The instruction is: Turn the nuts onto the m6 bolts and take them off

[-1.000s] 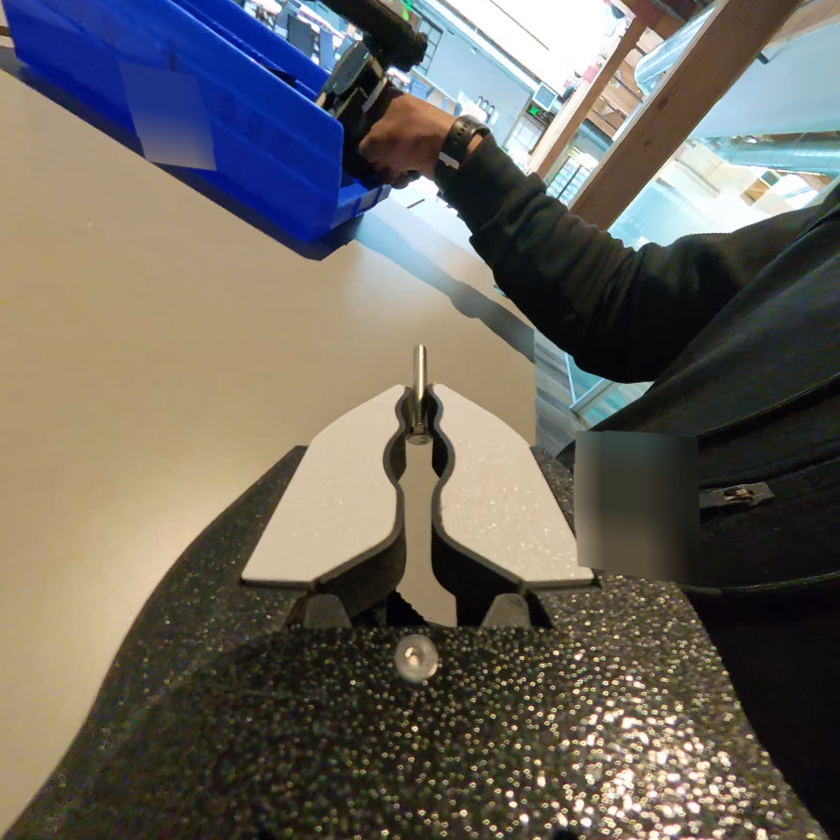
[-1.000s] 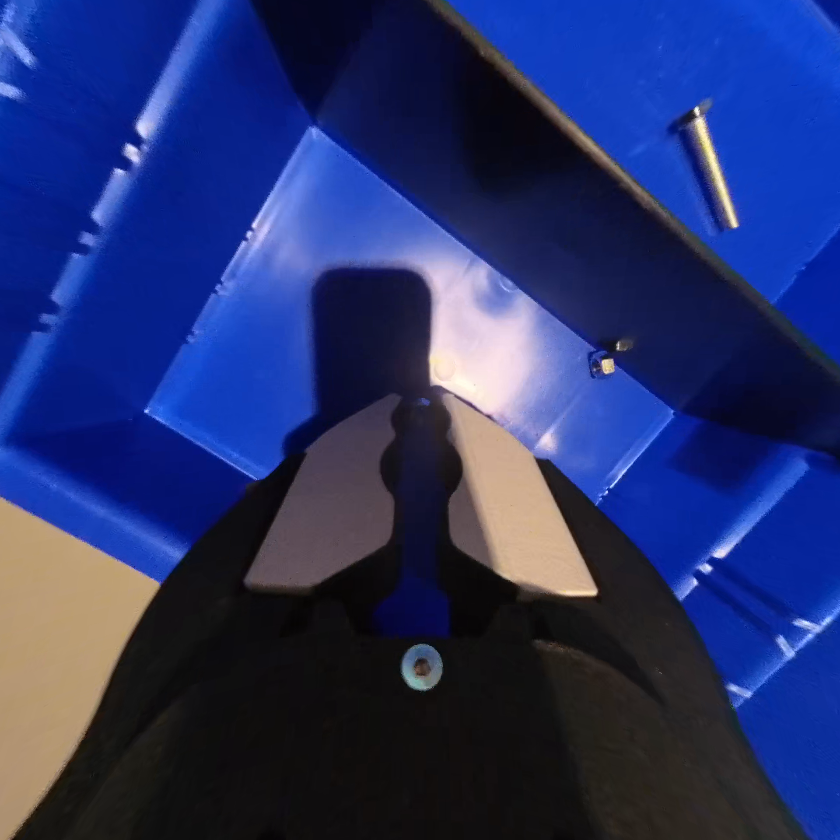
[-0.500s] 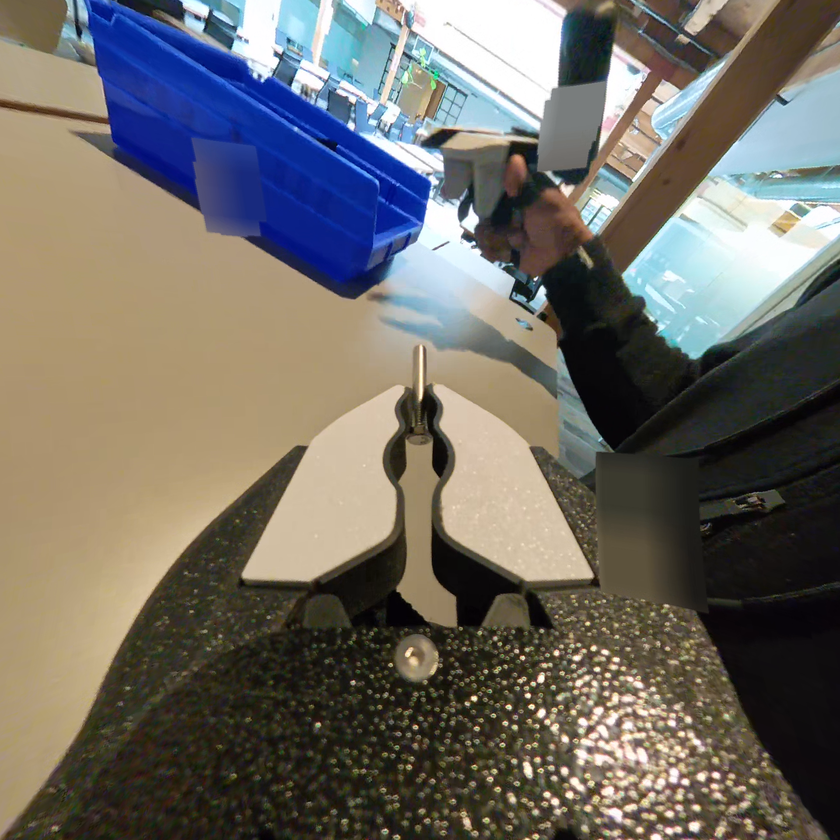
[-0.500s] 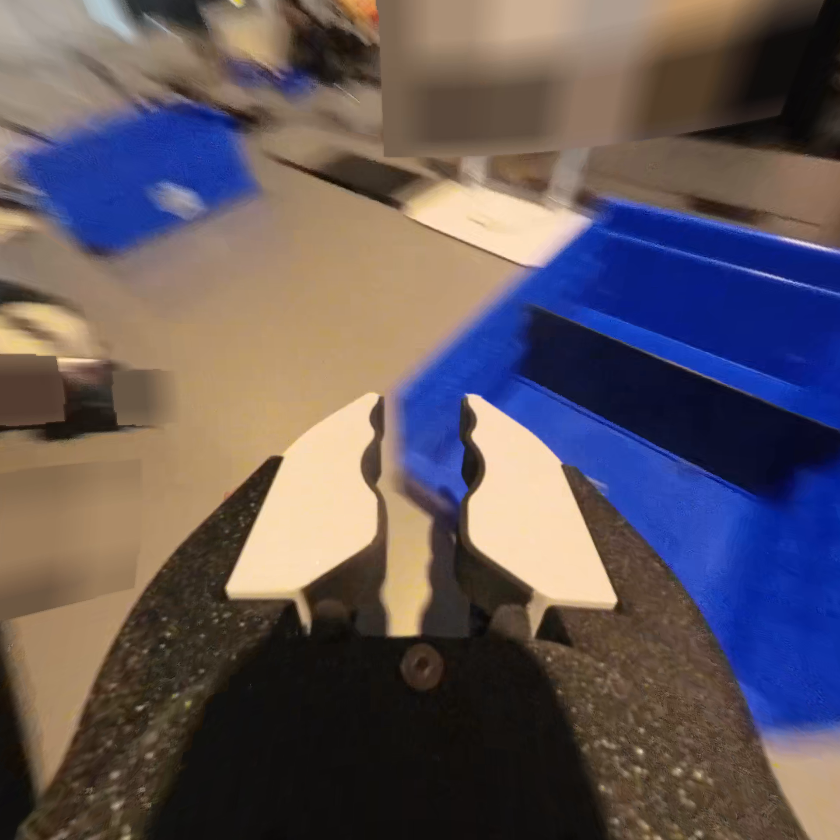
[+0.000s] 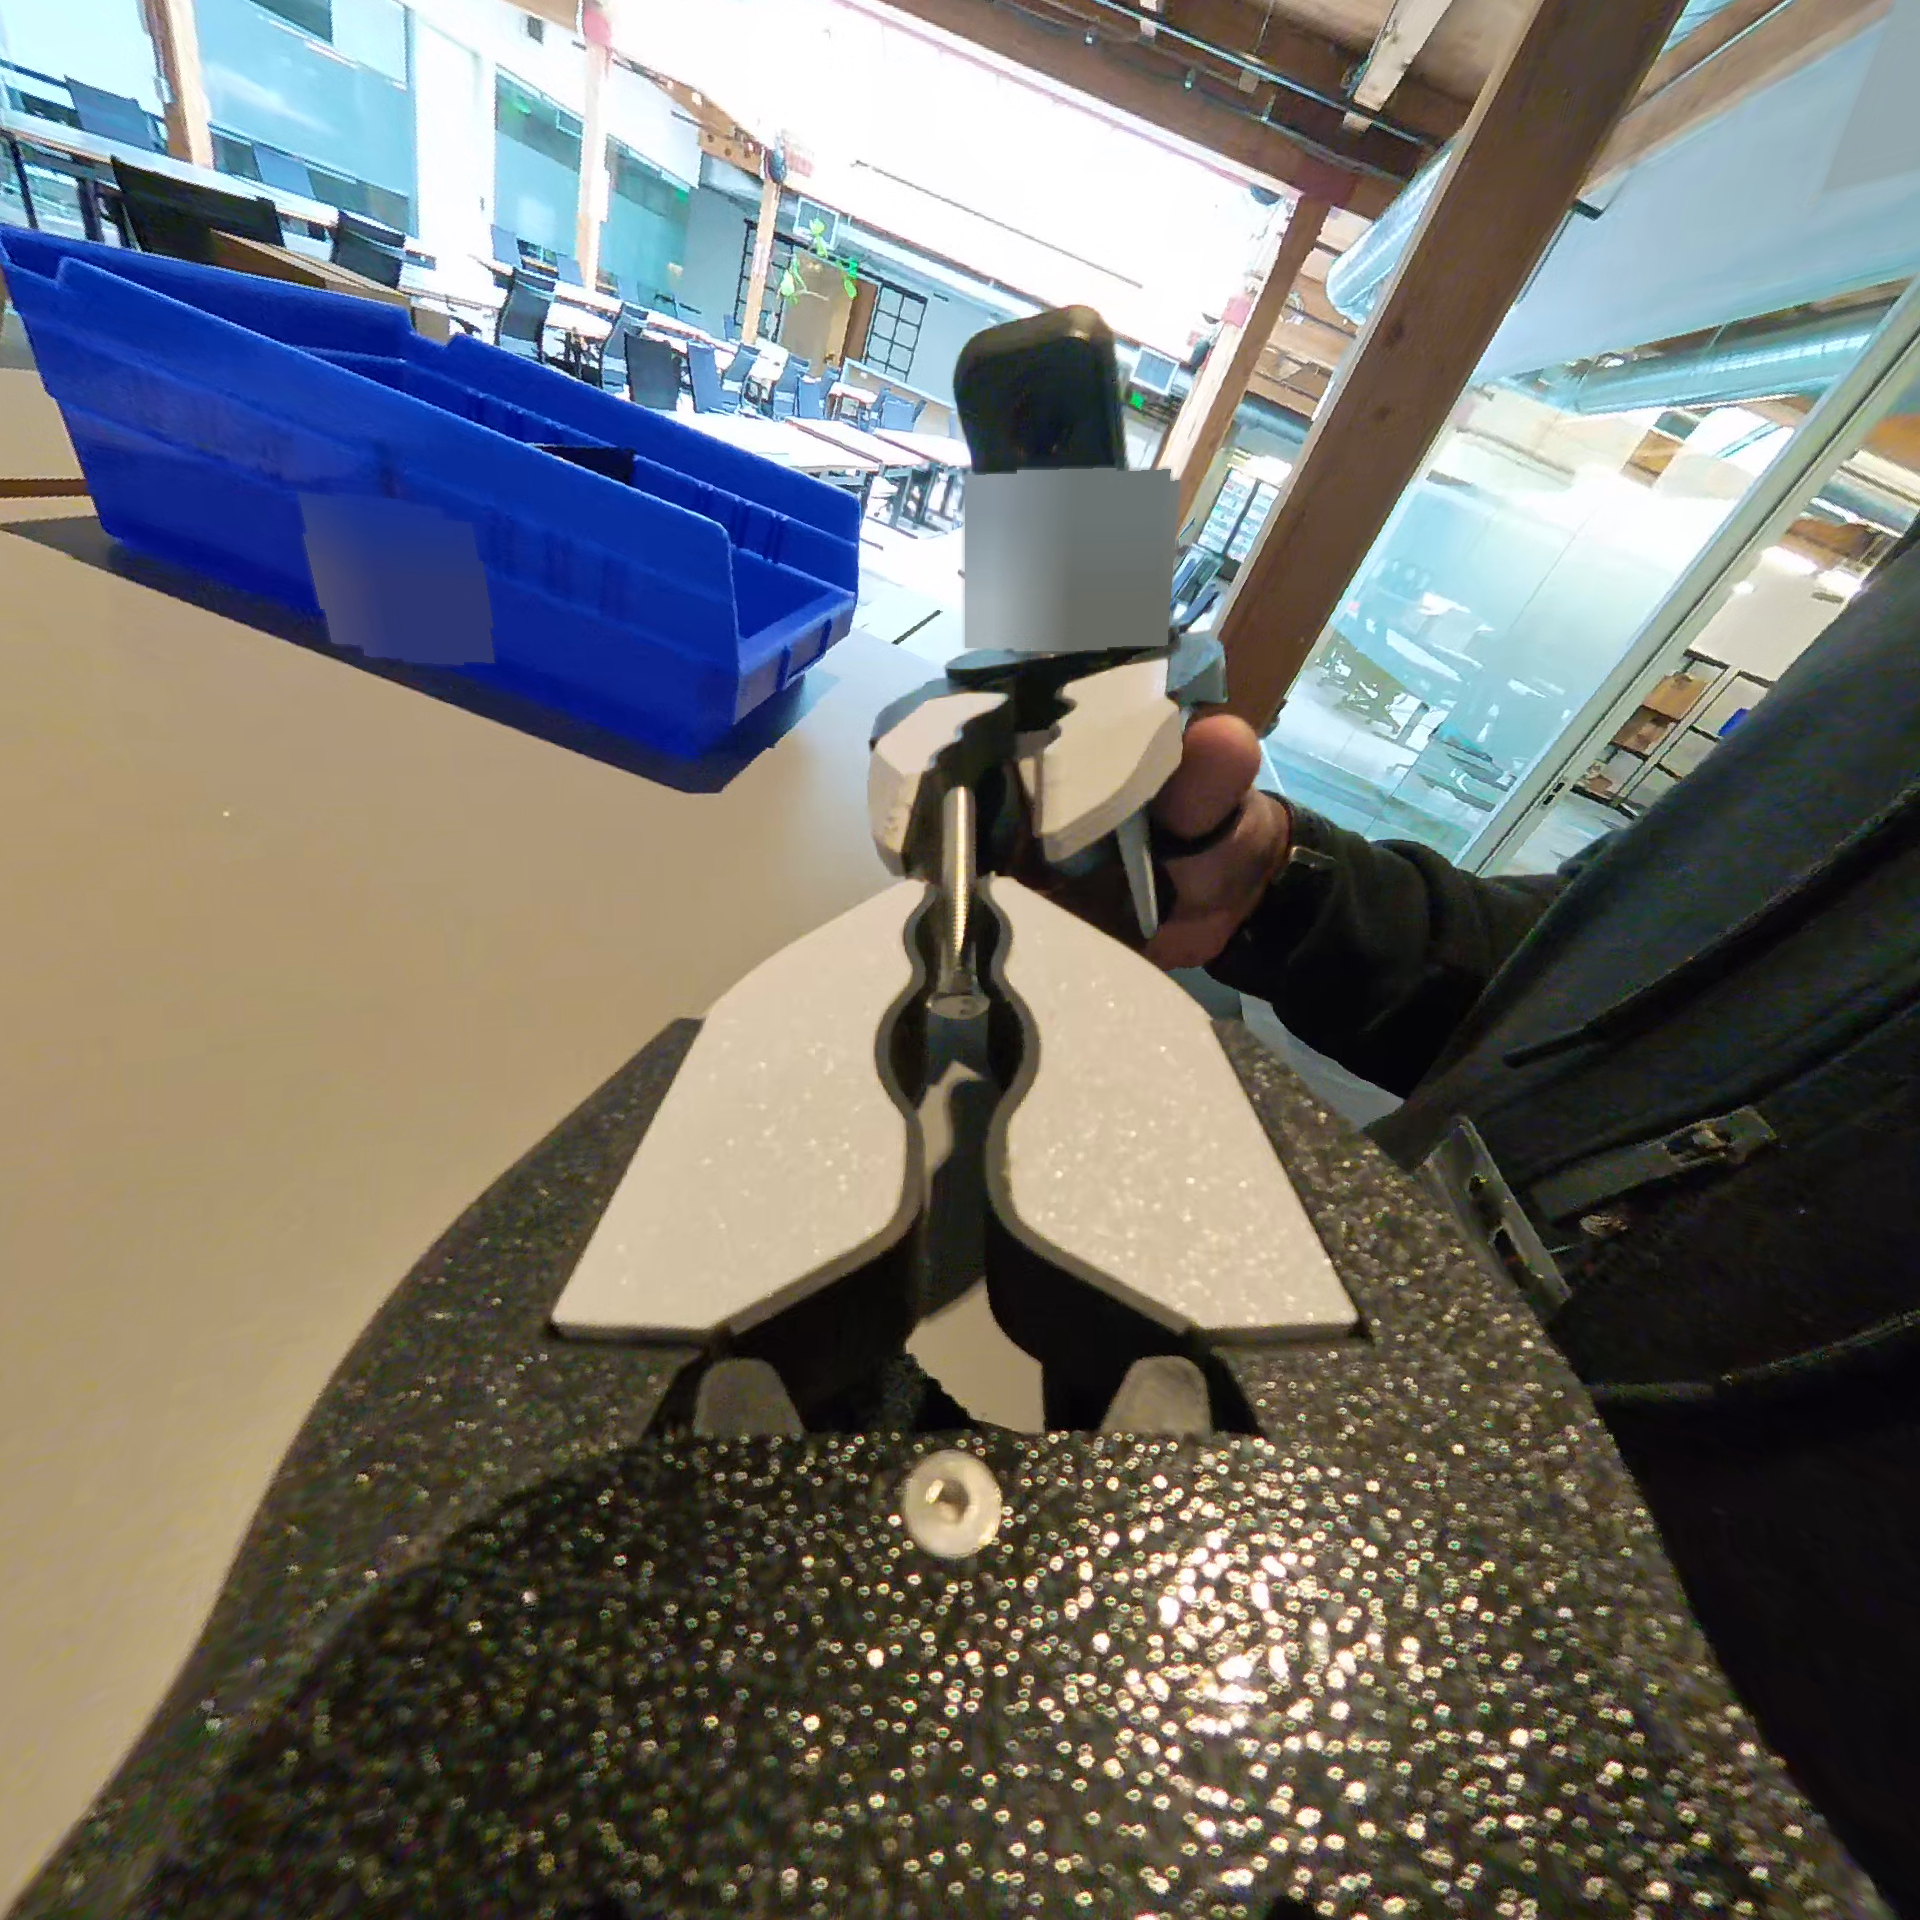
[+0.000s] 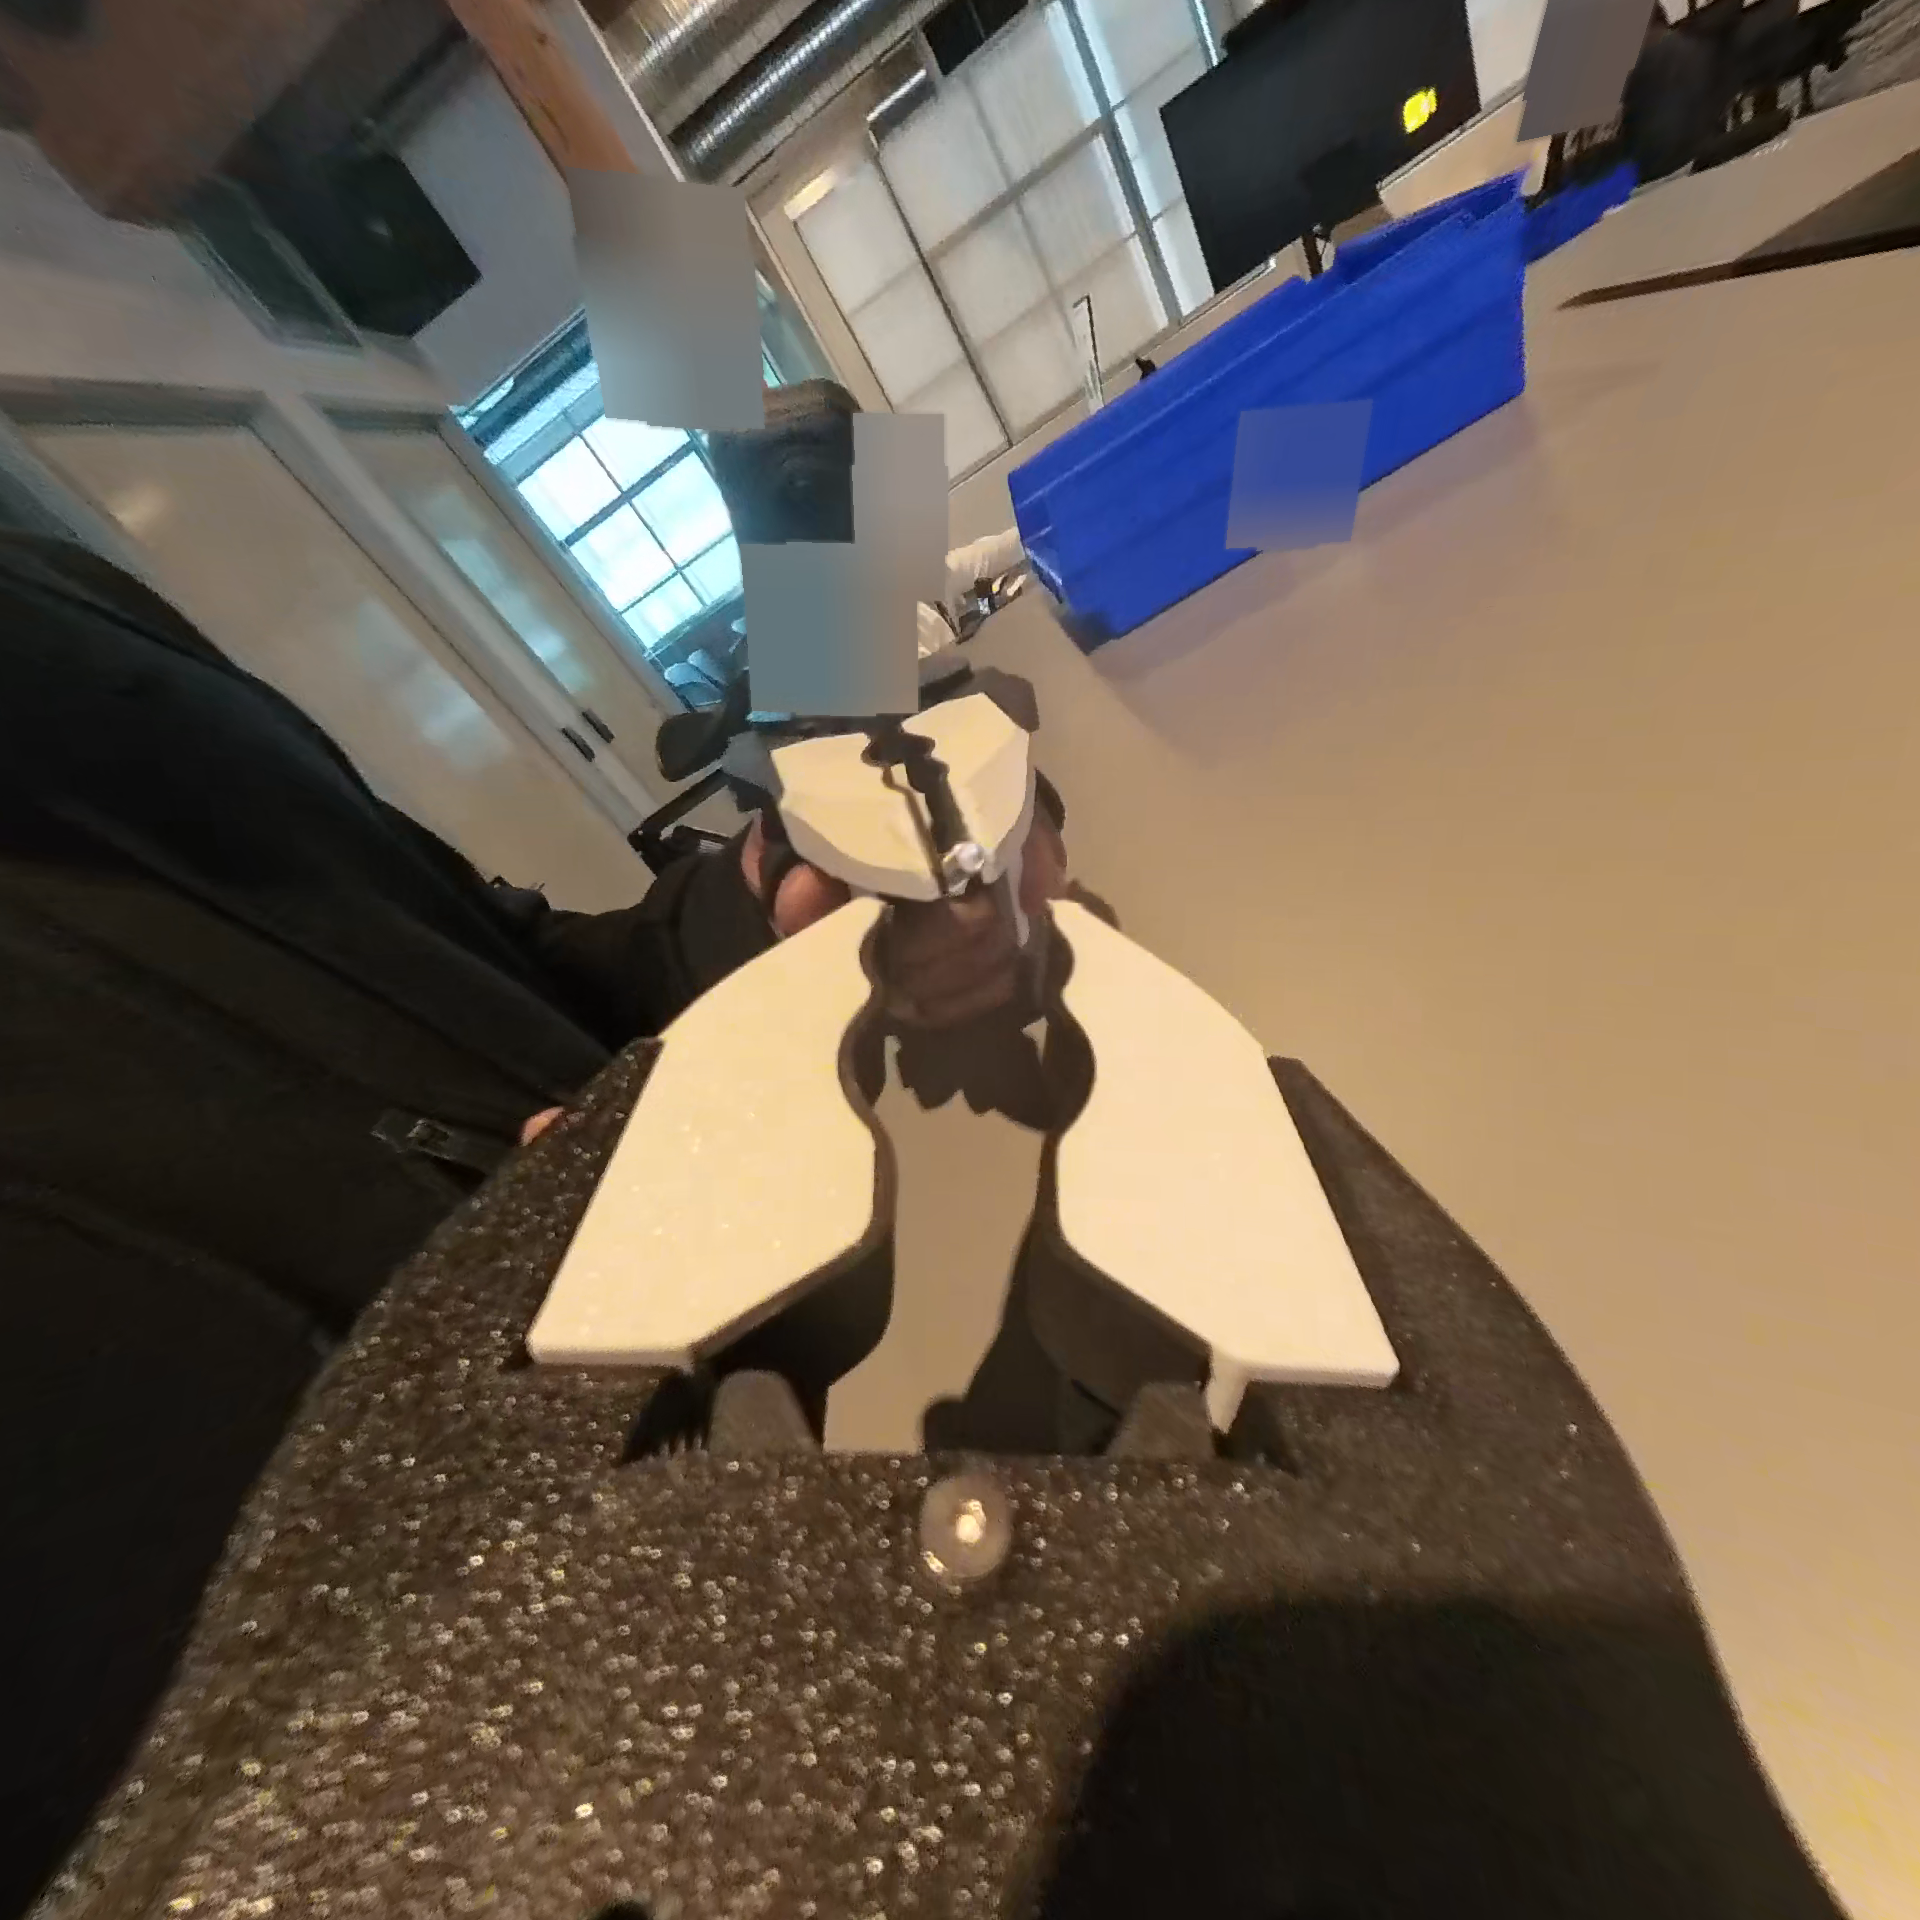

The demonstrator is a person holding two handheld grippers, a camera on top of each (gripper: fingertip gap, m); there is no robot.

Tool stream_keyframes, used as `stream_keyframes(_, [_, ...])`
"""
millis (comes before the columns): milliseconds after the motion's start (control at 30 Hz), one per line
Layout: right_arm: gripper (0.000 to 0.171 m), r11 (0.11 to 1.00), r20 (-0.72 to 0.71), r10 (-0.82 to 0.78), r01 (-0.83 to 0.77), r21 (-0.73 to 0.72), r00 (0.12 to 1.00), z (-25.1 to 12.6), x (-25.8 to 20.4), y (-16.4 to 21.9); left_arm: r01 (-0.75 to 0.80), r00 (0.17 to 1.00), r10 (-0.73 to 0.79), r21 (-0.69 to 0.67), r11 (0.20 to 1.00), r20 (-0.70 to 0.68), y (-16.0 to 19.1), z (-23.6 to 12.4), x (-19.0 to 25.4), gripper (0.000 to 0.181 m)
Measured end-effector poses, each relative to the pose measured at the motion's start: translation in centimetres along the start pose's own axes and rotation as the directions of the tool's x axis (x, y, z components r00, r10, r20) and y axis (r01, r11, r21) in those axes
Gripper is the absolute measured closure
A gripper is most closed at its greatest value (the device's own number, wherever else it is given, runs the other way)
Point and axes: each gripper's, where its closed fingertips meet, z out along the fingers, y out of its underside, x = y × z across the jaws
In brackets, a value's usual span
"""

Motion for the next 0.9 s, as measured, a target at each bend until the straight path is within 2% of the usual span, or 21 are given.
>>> stream_keyframes(167, [0.152, 1.000, 0.021, 0.015, -0.016, 0.013, 1.000, 0.9, 0.0, -0.1, -0.016, 1.000, 0.016, -0.026, 1.000, -0.006, 0.4, 0.3, 0.3, 0.176])
stream_keyframes(233, [0.164, 1.000, 0.025, 0.006, -0.006, 0.009, 1.000, 1.1, 0.0, -0.1, -0.008, 1.000, 0.009, -0.029, 1.000, 0.007, 0.4, 0.3, 0.1, 0.176])
stream_keyframes(333, [0.165, 1.000, 0.008, -0.017, 0.017, 0.004, 1.000, 1.1, 0.1, -0.3, 0.007, 1.000, -0.007, -0.013, 1.000, 0.017, 0.2, 0.2, -0.2, 0.175])
stream_keyframes(467, [0.165, 0.996, -0.045, -0.078, 0.080, 0.030, 0.996, -0.4, 0.4, -2.4, 0.048, 0.998, -0.051, 0.100, 0.994, 0.023, -1.2, -0.8, -0.9, 0.168])
stream_keyframes(567, [0.165, 0.975, -0.209, -0.218, 0.222, -0.004, 0.953, -4.6, 2.4, -6.5, 0.118, 0.993, -0.121, 0.188, 0.975, 0.005, -2.3, -2.1, -1.6, 0.169])
stream_keyframes(633, [0.165, 0.949, -0.399, -0.309, 0.311, -0.062, 0.864, -9.4, 5.4, -11.4, 0.142, 0.989, -0.145, 0.206, 0.968, 0.000, -2.4, -2.6, -1.8, 0.171])
stream_keyframes(700, [0.165, 0.932, -0.562, -0.356, 0.326, -0.158, 0.746, -14.6, 9.5, -16.6, 0.139, 0.990, -0.141, 0.215, 0.967, -0.008, -2.5, -2.8, -1.7, 0.172])
stream_keyframes(800, [0.165, 0.935, -0.727, -0.341, 0.134, -0.329, 0.596, -21.4, 19.0, -20.7, 0.113, 0.993, -0.115, 0.183, 0.977, 0.000, -2.0, -2.4, -1.4, 0.173])
stream_keyframes(900, [0.164, 0.902, -0.786, -0.231, -0.176, -0.393, 0.574, -25.3, 27.8, -18.8, 0.064, 0.997, -0.068, 0.159, 0.985, 0.023, -1.7, -2.1, -1.0, 0.173])
